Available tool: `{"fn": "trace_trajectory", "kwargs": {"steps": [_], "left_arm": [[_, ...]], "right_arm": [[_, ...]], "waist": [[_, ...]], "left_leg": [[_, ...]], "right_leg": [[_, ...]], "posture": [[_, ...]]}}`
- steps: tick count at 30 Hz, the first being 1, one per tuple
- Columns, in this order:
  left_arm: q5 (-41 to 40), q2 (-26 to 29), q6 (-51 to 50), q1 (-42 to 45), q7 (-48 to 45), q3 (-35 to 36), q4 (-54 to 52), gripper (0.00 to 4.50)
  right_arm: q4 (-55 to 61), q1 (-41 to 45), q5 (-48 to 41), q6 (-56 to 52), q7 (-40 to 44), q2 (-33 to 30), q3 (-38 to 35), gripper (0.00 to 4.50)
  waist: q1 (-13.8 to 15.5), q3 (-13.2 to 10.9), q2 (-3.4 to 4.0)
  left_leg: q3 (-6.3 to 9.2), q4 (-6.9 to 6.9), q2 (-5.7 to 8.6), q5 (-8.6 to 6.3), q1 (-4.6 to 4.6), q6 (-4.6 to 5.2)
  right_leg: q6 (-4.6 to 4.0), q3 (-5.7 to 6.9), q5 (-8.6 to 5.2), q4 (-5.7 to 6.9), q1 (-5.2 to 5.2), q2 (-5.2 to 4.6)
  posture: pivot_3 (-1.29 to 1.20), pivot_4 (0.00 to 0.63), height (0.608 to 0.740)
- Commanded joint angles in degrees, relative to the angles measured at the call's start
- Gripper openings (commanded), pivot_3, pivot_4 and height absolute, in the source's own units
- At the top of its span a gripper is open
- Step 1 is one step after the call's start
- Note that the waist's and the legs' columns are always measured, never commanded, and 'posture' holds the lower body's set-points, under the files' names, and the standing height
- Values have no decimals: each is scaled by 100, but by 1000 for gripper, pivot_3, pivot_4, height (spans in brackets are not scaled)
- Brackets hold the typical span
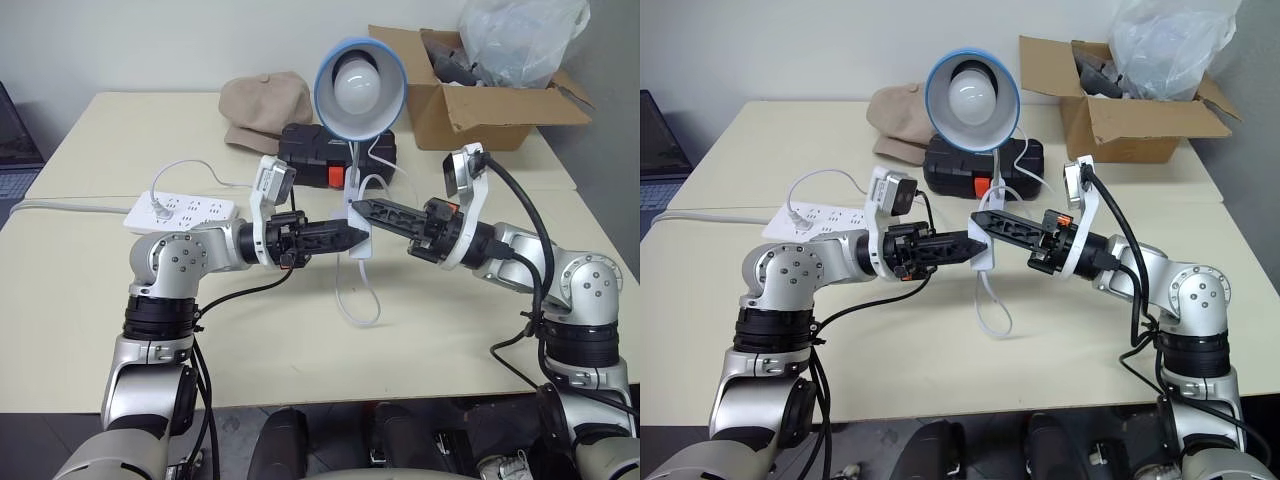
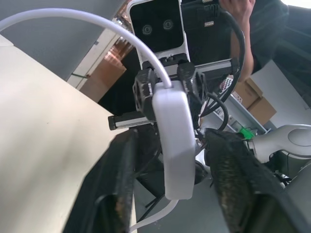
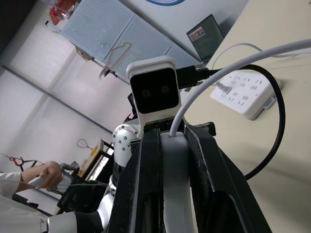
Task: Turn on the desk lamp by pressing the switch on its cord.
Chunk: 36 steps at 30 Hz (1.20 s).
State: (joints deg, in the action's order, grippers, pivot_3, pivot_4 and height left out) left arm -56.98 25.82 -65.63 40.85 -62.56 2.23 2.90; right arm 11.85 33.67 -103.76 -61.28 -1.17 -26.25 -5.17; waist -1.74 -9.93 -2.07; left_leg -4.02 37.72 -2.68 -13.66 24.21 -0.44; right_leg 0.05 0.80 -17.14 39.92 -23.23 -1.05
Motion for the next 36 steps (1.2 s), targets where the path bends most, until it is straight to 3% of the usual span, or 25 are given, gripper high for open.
{"fn": "trace_trajectory", "kwargs": {"steps": [1, 5, 22, 24, 36], "left_arm": [[68, -6, 130, 90, -140, -83, -71, 1213], [122, 36, 167, 64, -218, -92, -58, 516], [182, 98, 56, 75, -318, -116, -67, 490], [172, 109, 20, 82, -336, -122, -52, 1192], [99, 357, -43, -47, -607, -153, -220, 3376]], "right_arm": [[227, 95, -238, 136, 111, -61, 6, 368], [238, 107, -284, 187, 122, -96, 35, 368], [206, 146, -327, 279, 167, -163, 139, 368], [204, 145, -327, 282, 170, -168, 144, 368], [182, 120, -298, 286, 221, -191, 161, 368]], "waist": [[0, 0, 0], [-1, 0, 0], [0, 0, 0], [0, 0, 0], [-1, 0, 0]], "left_leg": [[0, 0, 0, 0, 0, 0], [1, 0, 0, 0, 0, 0], [1, 0, 0, 0, 1, 0], [1, 0, 0, 0, 1, 0], [1, 0, -1, 0, 2, 0]], "right_leg": [[0, 0, 0, 0, 0, 0], [2, 0, -1, 0, 0, 0], [4, 1, -2, -2, 0, 0], [4, 0, -2, -2, 0, 0], [5, 1, -3, -3, 0, 0]], "posture": [[0, 150, 740], [0, 150, 740], [0, 150, 740], [0, 150, 740], [0, 150, 740]]}}
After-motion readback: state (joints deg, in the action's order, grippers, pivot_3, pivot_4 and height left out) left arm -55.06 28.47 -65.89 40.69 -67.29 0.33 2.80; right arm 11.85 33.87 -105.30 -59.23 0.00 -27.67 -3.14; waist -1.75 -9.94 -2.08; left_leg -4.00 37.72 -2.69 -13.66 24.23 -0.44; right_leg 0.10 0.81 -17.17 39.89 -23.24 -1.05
